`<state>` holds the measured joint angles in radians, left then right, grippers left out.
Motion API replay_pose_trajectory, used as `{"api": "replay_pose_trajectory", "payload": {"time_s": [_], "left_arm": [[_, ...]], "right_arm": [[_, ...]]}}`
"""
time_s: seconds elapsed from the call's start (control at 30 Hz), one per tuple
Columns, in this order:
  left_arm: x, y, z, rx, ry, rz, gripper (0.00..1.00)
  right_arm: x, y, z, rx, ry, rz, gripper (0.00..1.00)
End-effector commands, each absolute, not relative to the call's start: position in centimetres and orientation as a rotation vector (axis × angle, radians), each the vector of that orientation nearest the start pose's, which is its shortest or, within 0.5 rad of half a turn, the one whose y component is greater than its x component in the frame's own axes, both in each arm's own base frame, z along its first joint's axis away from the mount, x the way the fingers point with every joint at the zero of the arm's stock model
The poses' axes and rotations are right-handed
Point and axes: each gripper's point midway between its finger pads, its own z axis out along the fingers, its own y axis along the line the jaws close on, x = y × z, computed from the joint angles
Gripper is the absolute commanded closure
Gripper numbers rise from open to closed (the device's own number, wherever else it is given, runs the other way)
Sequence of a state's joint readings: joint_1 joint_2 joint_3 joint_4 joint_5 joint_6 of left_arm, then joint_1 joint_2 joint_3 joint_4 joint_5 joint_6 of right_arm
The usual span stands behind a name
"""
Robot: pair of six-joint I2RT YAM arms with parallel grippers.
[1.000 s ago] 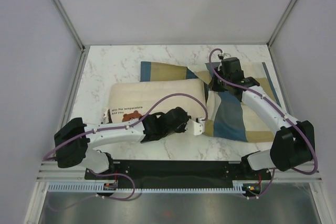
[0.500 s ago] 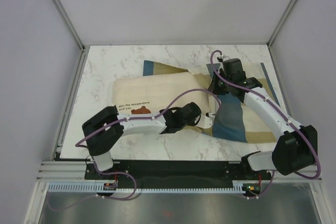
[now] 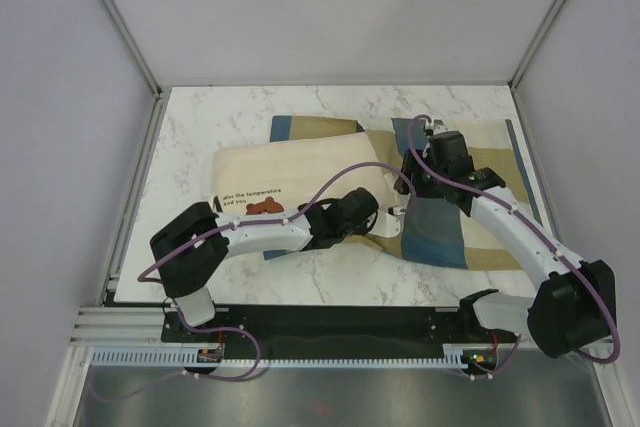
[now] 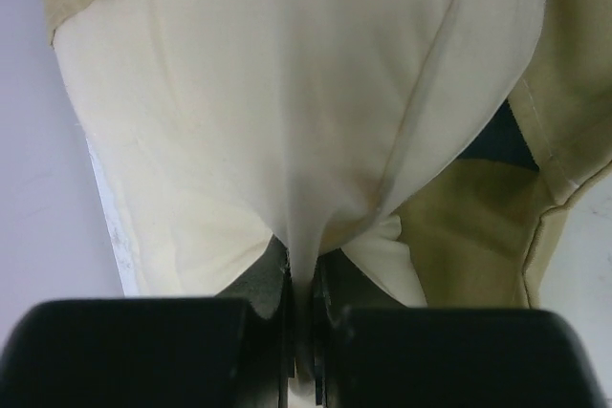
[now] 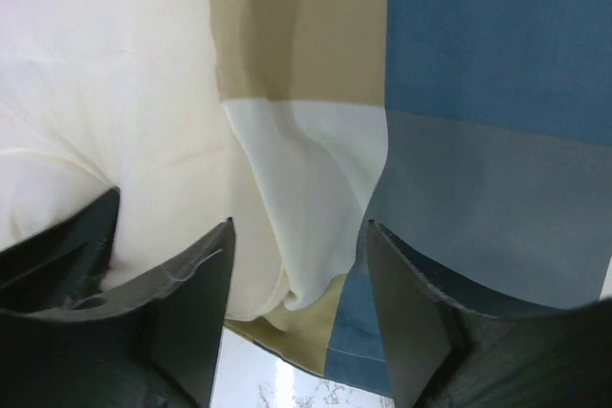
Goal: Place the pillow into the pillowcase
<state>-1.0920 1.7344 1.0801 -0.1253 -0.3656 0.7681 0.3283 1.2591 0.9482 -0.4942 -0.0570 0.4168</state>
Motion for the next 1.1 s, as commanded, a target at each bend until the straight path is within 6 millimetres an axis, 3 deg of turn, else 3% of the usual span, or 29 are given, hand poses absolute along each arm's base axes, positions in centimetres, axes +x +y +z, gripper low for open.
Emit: {"api": "replay_pose_trajectory", "payload": {"time_s": [0.0, 0.1, 0.23, 0.63, 0.73, 0.77, 0.8, 1.03, 1.07], "left_arm": [[29.9, -35.6, 14.8, 1.609, 1.423, 0.281, 0.98], [30.2, -35.7, 14.9, 1.603, 1.426, 0.283, 0.98], [30.2, -35.8, 14.8, 1.606, 1.427, 0.284, 0.98], [30.2, -35.6, 13.4, 1.634, 1.443, 0.295, 0.98], [30.2, -35.7, 13.1, 1.638, 1.445, 0.297, 0.98], [30.2, -35.7, 13.1, 1.640, 1.445, 0.297, 0.98], [30.2, -35.7, 13.1, 1.638, 1.445, 0.297, 0.98], [30.8, -36.8, 12.5, 1.675, 1.420, 0.307, 0.98], [30.2, -39.4, 12.9, 1.378, 1.592, 0.033, 0.98]], "right_arm": [[30.3, 12.7, 15.0, 0.115, 2.340, 0.402, 0.37], [29.1, 12.6, 13.6, 0.136, 2.355, 0.411, 0.45], [28.6, 12.8, 12.0, 0.159, 2.356, 0.433, 0.45], [30.2, 13.9, 10.8, 0.160, 2.351, 0.462, 0.50], [30.6, 14.0, 9.9, 0.170, 2.366, 0.459, 0.63], [30.7, 14.0, 9.6, 0.179, 2.371, 0.456, 0.85], [30.7, 14.0, 9.4, 0.184, 2.378, 0.453, 0.97], [27.8, 15.2, 11.7, 0.178, 2.365, 0.615, 1.00], [27.0, 16.0, 12.3, 0.149, 2.367, 0.684, 1.00]]}}
